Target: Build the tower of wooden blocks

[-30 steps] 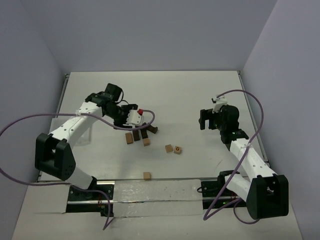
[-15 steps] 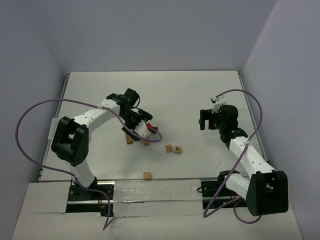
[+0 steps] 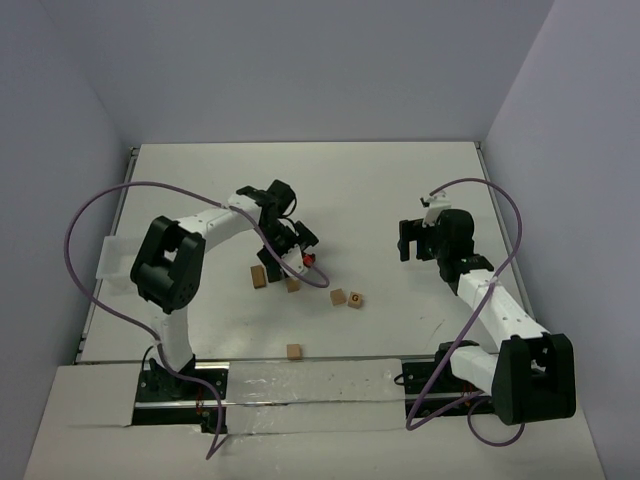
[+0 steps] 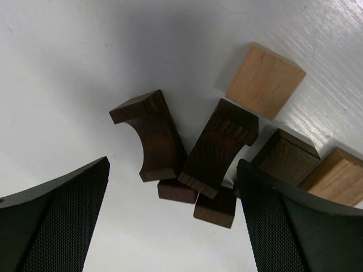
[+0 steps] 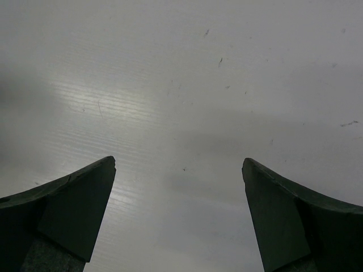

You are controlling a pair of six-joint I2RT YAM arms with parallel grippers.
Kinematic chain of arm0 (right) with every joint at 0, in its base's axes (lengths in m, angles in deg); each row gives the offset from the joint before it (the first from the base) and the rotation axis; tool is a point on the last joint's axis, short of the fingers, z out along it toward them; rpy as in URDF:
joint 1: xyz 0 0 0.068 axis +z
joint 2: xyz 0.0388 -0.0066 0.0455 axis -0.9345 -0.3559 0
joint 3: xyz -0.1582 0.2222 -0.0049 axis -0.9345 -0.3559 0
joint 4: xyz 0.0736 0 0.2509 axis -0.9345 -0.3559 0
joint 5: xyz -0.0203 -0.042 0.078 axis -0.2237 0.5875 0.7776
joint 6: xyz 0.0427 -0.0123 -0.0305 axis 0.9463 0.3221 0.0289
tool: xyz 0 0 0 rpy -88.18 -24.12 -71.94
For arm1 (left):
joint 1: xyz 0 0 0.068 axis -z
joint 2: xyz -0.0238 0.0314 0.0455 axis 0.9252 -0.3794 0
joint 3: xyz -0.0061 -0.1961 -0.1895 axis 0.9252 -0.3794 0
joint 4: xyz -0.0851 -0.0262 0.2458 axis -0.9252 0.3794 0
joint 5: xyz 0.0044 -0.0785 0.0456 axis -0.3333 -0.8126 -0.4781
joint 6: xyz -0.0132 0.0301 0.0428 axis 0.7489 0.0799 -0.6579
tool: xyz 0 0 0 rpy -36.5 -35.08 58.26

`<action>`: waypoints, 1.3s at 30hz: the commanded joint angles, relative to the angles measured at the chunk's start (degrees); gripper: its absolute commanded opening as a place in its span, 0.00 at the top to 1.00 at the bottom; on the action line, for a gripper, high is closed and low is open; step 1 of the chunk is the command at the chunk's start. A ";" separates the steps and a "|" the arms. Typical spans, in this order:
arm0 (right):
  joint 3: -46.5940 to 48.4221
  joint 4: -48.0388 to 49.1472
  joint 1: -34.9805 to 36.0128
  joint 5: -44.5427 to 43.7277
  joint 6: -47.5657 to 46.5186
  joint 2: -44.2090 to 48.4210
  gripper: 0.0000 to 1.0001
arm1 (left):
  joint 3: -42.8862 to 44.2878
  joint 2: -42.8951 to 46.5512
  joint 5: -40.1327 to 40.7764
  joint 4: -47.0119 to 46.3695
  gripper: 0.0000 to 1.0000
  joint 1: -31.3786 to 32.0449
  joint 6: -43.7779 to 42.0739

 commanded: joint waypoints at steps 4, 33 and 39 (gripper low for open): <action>3.21 0.42 -0.45 -0.95 -0.61 -0.35 0.00 | 3.95 -4.08 0.08 2.71 0.01 1.00 -2.89; 3.65 -0.01 -0.45 -0.95 -1.63 -0.88 0.00 | 15.29 -16.30 9.36 13.68 0.09 4.83 -0.50; 3.72 0.03 -0.45 -0.86 -1.66 -0.79 0.00 | 15.18 -16.46 8.52 13.98 0.34 5.43 1.45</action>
